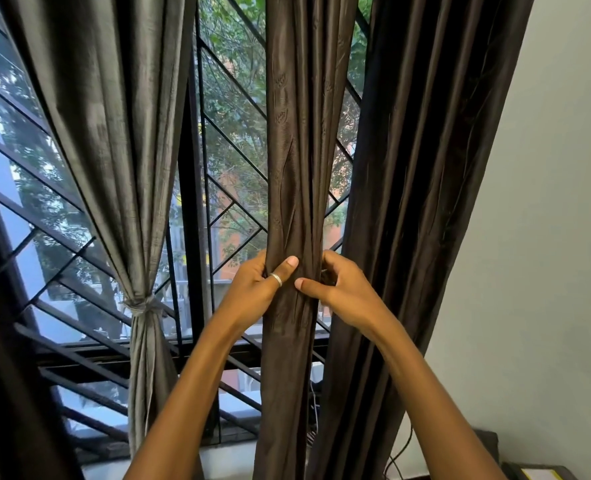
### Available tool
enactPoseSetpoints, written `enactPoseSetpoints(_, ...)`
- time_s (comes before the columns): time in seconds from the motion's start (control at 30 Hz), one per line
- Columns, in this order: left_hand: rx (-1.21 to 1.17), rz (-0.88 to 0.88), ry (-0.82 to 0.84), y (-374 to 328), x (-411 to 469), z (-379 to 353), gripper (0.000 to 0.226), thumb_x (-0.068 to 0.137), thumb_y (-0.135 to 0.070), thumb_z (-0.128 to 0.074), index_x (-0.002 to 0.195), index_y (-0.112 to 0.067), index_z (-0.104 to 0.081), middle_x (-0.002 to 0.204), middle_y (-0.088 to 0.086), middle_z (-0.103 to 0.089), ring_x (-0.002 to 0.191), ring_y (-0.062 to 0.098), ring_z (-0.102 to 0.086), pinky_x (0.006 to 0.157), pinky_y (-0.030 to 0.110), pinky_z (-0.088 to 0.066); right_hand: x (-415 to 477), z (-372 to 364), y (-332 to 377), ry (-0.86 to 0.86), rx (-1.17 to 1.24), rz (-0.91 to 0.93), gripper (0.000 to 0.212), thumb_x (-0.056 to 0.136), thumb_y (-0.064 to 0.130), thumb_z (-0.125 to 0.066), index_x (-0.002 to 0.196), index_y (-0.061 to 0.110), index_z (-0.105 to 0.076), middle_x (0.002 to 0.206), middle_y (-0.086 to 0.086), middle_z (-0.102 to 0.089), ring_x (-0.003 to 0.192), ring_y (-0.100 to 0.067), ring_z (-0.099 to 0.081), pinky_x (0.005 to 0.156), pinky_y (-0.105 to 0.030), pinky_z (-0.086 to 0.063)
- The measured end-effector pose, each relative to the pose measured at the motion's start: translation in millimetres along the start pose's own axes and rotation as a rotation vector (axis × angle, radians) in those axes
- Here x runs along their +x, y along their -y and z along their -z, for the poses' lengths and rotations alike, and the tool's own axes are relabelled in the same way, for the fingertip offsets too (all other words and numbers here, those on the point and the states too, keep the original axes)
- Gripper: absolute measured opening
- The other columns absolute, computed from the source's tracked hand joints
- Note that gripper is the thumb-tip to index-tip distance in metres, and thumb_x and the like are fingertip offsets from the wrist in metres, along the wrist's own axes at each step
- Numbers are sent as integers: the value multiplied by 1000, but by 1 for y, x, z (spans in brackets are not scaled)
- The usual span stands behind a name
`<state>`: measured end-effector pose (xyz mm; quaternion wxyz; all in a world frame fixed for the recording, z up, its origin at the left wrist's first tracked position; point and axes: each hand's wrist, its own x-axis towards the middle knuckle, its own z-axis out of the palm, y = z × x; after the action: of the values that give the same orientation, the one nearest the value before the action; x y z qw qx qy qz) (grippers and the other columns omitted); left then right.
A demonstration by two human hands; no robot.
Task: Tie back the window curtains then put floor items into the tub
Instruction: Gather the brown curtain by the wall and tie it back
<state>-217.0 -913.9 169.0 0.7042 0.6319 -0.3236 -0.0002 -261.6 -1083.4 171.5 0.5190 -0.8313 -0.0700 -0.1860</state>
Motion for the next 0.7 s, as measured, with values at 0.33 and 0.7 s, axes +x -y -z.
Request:
enactPoseSetpoints(0.33, 248, -83, 62, 7, 5, 4, 26, 99, -38, -55, 125, -41, -56, 121, -11, -69, 109, 3, -66, 91, 29, -57, 0, -3, 4, 71, 297, -59, 52, 91, -8, -62, 134, 18, -53, 121, -9, -70, 110, -21, -69, 93, -38, -58)
enactPoseSetpoints(0.7, 679, -171, -78, 24, 20, 11, 31, 99, -46, -52, 123, -29, -61, 106, 0, -59, 95, 5, -57, 85, 38, -54, 6, 0, 3, -79, -251, 30, 42, 93, 24, -68, 133, 27, -57, 119, 12, -66, 100, 1, -63, 93, -24, -54)
